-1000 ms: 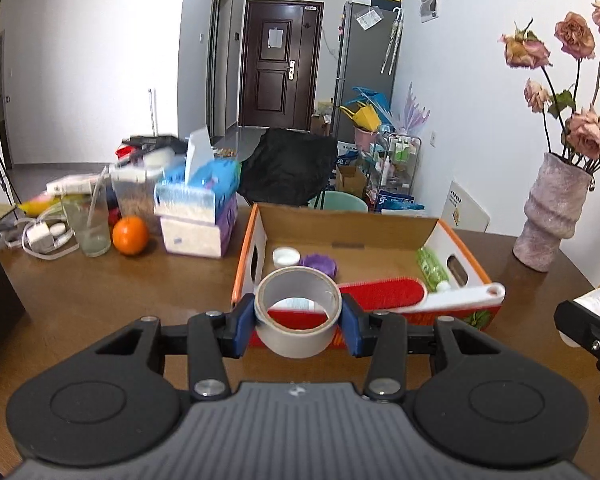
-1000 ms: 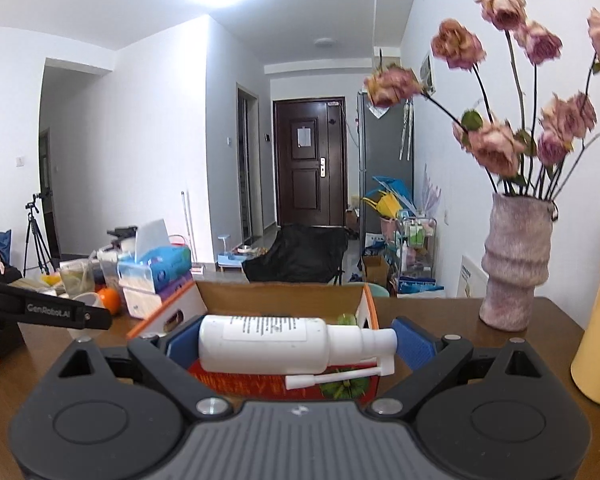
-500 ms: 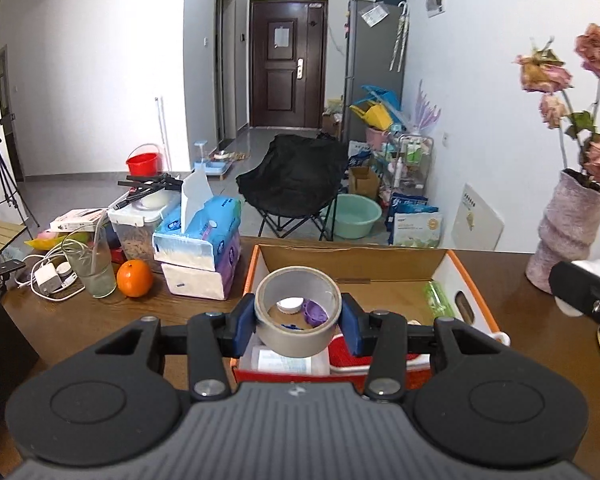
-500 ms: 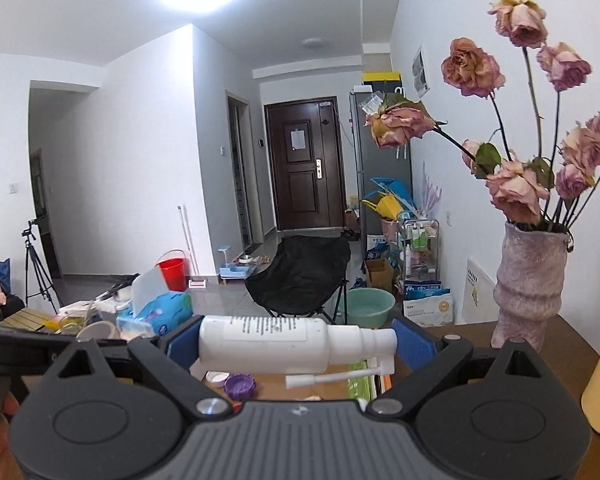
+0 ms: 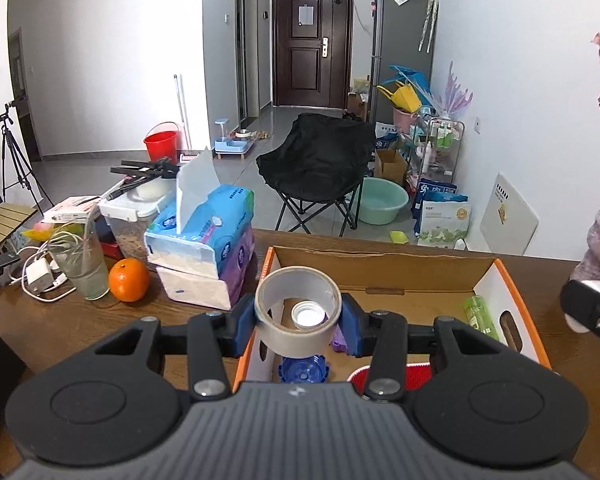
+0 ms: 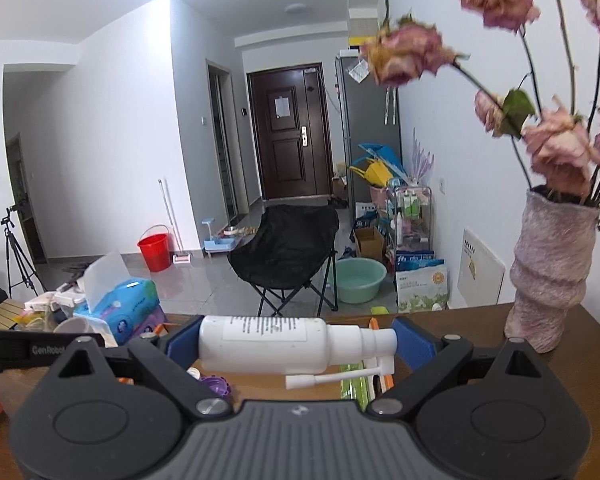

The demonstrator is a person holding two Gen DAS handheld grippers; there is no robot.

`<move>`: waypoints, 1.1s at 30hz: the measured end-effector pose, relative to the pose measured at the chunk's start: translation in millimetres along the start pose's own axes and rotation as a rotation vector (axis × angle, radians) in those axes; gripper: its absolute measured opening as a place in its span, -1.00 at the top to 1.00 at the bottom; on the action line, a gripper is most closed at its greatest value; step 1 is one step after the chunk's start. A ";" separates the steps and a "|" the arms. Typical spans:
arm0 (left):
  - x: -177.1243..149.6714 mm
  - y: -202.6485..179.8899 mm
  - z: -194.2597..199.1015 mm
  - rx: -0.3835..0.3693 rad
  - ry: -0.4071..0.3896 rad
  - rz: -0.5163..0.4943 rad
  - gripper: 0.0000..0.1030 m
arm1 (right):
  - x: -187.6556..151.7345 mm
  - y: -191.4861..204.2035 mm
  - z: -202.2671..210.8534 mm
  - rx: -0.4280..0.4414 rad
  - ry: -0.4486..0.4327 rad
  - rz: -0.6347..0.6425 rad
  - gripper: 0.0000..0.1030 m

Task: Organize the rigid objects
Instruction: 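Carry the nasal spray in the right tool while the left tool carries the tape roll over the box, then open the right tool to drop the nasal spray while the left tool drops the tape roll into the box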

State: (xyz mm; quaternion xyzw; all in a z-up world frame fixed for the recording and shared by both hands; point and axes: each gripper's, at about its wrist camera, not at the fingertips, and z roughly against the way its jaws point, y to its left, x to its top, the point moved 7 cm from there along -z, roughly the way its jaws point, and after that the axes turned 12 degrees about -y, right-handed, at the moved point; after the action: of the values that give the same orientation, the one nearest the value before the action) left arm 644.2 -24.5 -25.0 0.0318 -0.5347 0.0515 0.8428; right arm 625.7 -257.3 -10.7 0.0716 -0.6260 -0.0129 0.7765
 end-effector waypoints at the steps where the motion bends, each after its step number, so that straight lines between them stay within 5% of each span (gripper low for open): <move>1: -0.9 -0.9 -4.3 0.000 0.003 -0.002 0.14 | -2.7 0.4 -4.7 0.000 0.004 0.002 -0.89; 23: -52.3 -19.9 -79.0 -0.005 0.086 -0.050 0.12 | -73.6 -5.5 -66.1 0.005 0.103 0.026 -0.89; 25: -54.5 -22.0 -79.4 -0.001 0.081 -0.067 0.04 | -76.4 -5.3 -67.7 0.013 0.102 0.029 -0.90; 28: -56.0 -21.0 -76.7 0.005 0.055 -0.079 -0.34 | -80.1 -7.6 -69.3 0.027 0.120 0.023 -0.96; 30: -56.8 -16.8 -75.0 0.012 0.044 -0.068 -0.81 | -80.2 -9.8 -68.4 0.026 0.117 0.021 -1.00; 33: -54.4 -10.6 -70.2 0.012 0.023 -0.054 -1.00 | -80.7 -11.9 -65.6 0.016 0.117 0.028 -1.00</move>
State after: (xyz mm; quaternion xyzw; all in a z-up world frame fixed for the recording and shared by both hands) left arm 685.5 -30.3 -104.1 0.0507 -0.5234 0.0321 0.8499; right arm 673.0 -253.9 -104.0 0.0698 -0.5806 0.0074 0.8112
